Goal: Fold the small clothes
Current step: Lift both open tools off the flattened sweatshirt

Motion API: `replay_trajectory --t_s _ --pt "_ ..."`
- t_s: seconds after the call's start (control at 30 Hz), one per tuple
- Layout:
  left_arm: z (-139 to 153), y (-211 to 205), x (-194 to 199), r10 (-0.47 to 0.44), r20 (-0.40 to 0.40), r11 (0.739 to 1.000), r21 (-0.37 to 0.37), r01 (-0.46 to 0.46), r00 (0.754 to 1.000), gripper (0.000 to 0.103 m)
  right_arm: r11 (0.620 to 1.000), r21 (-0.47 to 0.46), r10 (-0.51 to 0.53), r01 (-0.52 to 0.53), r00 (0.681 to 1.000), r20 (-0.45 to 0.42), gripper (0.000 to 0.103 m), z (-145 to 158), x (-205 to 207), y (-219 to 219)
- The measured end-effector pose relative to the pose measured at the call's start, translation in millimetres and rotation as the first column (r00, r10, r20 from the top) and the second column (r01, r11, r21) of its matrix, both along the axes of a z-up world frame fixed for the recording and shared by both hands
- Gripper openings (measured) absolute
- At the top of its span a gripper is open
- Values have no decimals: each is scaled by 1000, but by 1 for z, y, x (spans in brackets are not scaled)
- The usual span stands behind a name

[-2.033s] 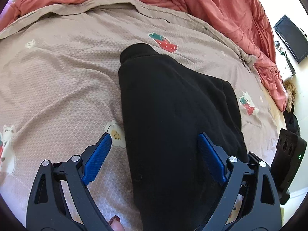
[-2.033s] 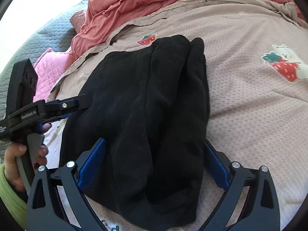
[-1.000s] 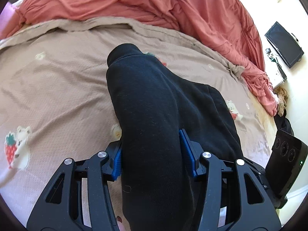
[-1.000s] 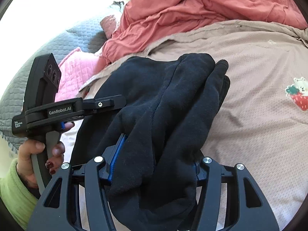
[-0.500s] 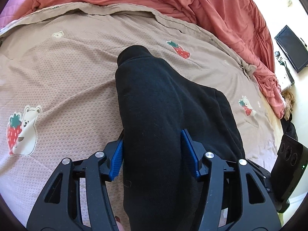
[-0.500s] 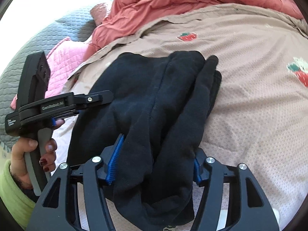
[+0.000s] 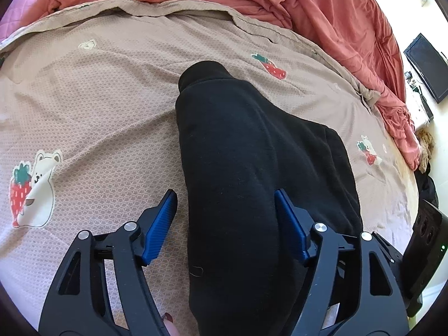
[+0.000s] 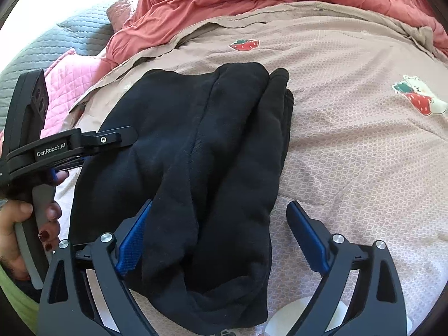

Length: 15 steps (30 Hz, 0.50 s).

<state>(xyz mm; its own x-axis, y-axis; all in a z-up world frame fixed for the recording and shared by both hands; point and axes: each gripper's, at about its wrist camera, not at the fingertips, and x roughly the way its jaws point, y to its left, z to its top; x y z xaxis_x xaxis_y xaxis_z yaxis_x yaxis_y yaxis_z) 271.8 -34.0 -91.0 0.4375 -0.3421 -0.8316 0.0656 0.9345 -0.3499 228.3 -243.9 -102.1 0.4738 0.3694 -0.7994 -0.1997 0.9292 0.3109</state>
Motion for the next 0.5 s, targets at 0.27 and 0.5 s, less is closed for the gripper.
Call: replay_trajectory --t_s 0.27,0.5 --pt "2 0 1 -4 -6 1000 8 4 1000 66 1000 -19 -14 15 1000 19 96 3 -4 2" --pt "5 2 0 2 -6 1000 -5 -2 1000 71 999 -46 -23 25 999 36 98 8 -6 2"
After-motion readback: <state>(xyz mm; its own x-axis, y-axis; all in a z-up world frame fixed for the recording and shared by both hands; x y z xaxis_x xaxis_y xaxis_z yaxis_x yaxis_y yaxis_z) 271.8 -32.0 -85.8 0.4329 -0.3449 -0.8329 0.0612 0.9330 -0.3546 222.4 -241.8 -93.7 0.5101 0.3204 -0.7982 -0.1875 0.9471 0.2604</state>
